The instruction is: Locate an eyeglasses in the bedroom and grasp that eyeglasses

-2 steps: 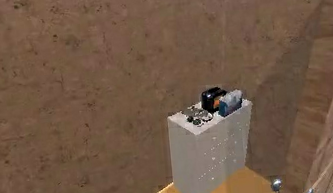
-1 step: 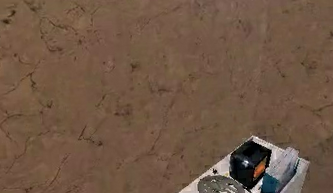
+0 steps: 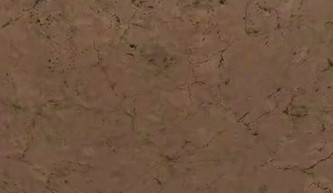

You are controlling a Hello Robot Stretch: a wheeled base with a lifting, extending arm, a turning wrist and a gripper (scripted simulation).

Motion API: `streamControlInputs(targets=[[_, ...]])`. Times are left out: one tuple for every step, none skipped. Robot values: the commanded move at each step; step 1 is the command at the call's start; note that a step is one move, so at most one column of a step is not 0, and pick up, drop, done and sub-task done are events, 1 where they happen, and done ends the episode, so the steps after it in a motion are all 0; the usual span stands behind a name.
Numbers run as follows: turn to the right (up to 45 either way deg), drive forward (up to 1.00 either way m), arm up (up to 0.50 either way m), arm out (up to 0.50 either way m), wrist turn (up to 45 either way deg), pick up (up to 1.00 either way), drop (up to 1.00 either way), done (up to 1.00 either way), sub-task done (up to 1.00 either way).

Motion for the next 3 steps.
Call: streamControlInputs(targets=[[-21.0,0.0,0.0,0.0,0.0,0.0,0.0,0.0,0.0],[0.0,0.0,0.5,0.0,0.0,0.0,0.0,0.0,0.0],[0.0,0.0,0.3,0.0,0.0,0.0,0.0,0.0,0.0]])
